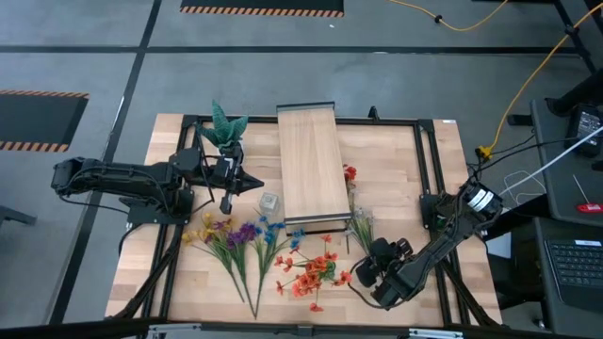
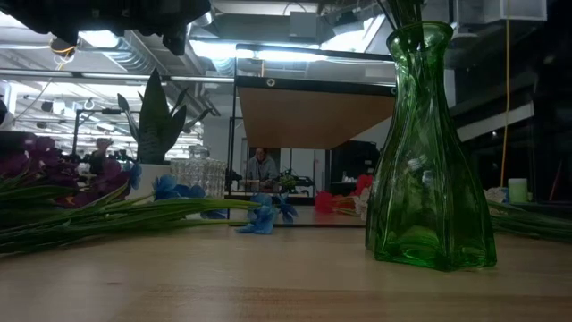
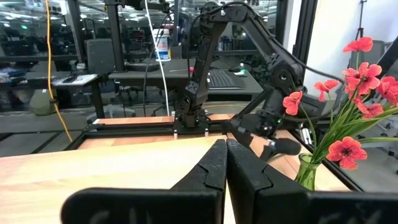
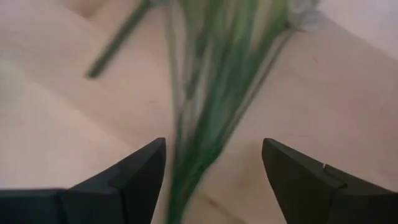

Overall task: Pick and place flowers into a vace then onto a shelf
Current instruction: Put the white flowers into the green vase

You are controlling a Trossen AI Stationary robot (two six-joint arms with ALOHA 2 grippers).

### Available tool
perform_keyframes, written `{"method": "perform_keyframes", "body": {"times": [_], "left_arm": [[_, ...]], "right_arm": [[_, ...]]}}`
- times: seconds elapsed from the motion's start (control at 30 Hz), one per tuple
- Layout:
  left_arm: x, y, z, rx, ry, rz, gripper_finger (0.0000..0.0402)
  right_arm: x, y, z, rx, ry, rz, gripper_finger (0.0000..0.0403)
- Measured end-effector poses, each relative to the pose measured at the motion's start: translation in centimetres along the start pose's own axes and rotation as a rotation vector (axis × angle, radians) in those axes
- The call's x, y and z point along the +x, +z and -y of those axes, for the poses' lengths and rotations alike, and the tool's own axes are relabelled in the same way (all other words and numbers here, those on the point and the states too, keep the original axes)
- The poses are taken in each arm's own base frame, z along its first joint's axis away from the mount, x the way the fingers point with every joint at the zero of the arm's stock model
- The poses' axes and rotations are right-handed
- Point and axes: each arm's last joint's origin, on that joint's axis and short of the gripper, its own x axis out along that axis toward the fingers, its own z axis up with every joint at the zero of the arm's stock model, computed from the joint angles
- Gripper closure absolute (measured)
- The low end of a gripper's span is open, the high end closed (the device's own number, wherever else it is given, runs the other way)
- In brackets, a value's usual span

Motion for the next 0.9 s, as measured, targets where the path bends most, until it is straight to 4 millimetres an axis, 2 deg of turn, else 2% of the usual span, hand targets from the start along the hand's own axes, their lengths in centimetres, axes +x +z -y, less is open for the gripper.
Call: {"method": "perform_keyframes", "body": {"times": [0.2,0.37,0.47,0.67,0.9], "left_arm": [[0.0,0.0,0.0,0.001,0.000,0.000,0.0398],[0.0,0.0,0.0,0.011,0.000,0.000,0.0398],[0.0,0.0,0.0,0.020,0.000,0.000,0.0398],[0.0,0.0,0.0,0.020,0.000,0.000,0.0398],[0.0,0.0,0.0,0.019,0.000,-0.005,0.0398]], "right_arm": [[1.2,0.1,0.2,0.005,0.041,-0.002,0.0134],[1.5,0.4,0.0,-0.003,0.046,0.002,0.0136],[1.5,0.6,0.2,-0.002,0.022,0.005,0.0151],[1.8,1.0,0.2,0.009,-0.003,0.006,0.0216],[2.0,1.1,0.5,0.076,-0.025,0.017,0.0324]]}}
